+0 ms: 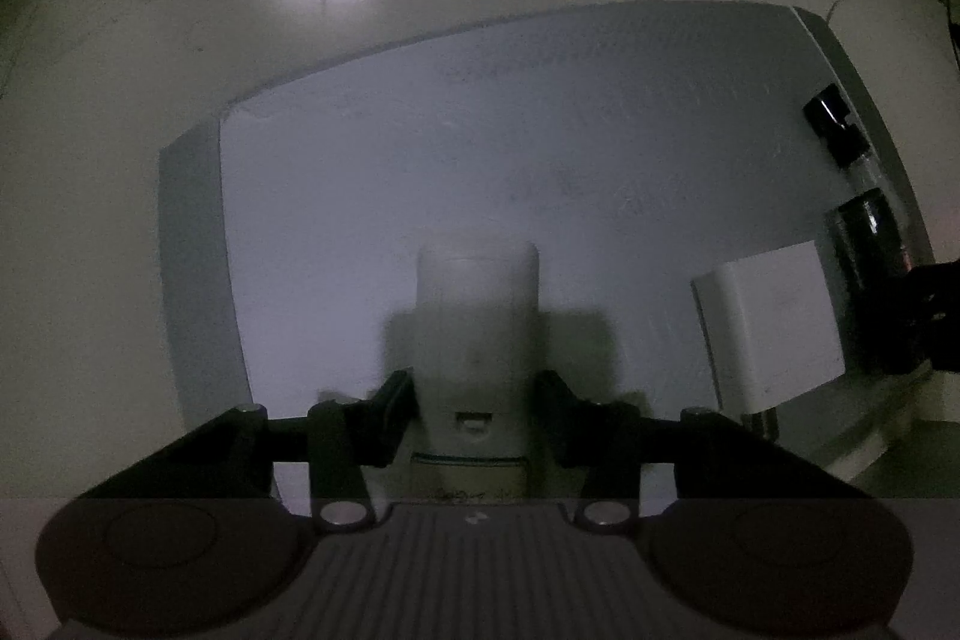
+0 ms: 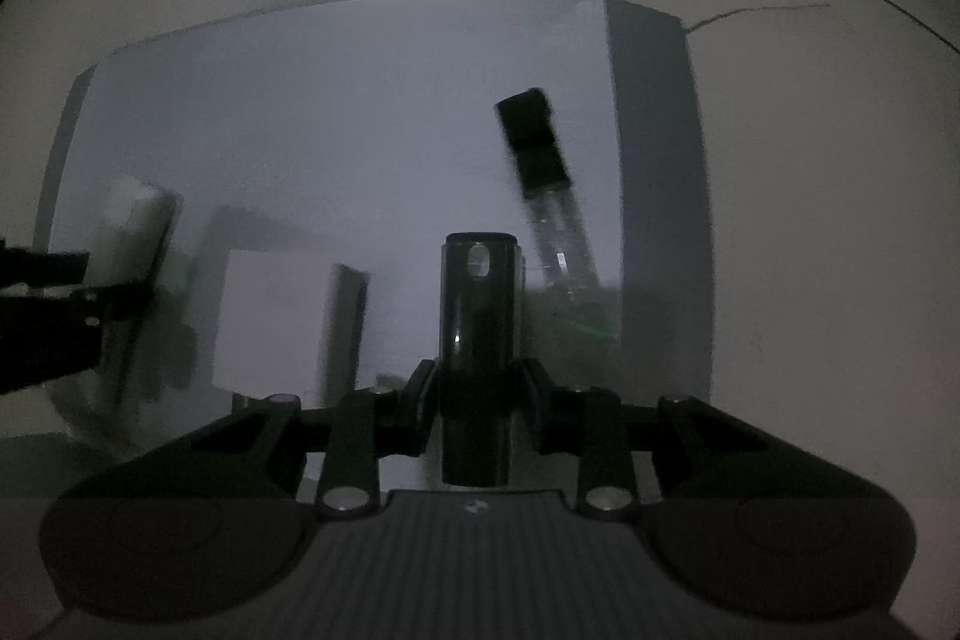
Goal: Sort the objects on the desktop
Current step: 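Lift the white tube and black bottle and lower both into the box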
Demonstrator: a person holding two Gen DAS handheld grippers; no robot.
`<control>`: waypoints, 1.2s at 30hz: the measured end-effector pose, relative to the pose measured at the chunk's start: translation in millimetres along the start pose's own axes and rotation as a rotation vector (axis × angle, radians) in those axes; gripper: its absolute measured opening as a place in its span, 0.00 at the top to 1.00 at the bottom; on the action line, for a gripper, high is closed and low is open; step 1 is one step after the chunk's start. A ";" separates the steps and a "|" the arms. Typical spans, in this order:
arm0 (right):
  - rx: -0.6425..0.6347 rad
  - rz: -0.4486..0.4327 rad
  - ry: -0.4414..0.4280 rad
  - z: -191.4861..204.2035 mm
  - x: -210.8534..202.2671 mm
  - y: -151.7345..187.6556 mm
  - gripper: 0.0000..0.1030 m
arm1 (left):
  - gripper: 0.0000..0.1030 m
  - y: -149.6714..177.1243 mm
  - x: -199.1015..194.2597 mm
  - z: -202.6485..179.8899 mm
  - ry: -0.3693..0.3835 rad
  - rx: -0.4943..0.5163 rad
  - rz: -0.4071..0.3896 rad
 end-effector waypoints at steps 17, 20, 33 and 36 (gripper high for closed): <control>0.101 -0.096 -0.030 1.2 -83.0 -22.1 0.69 | 0.61 -38.3 -111.4 -32.4 -0.007 -0.053 -0.049; 0.086 -0.113 -0.033 11.4 -114.0 -15.4 0.69 | 0.62 -25.2 -154.2 -39.1 -0.020 -0.083 -0.072; -0.010 -0.089 -0.112 81.3 -181.9 78.8 0.69 | 0.61 67.8 -216.8 -55.2 -0.037 -0.057 -0.204; -0.060 -0.071 -0.124 95.7 -172.0 106.5 0.69 | 0.61 91.5 -213.8 -55.4 -0.015 -0.097 -0.173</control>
Point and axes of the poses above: each gripper's, at about its wrist camera, not at the fingertips, and x roughly the way its jaws point, z to its left, y to its underside, the point moved 7 cm from there along x, roughly the way its jaws point, and after that the axes turned 4 degrees about -y, right-handed, at the moved point
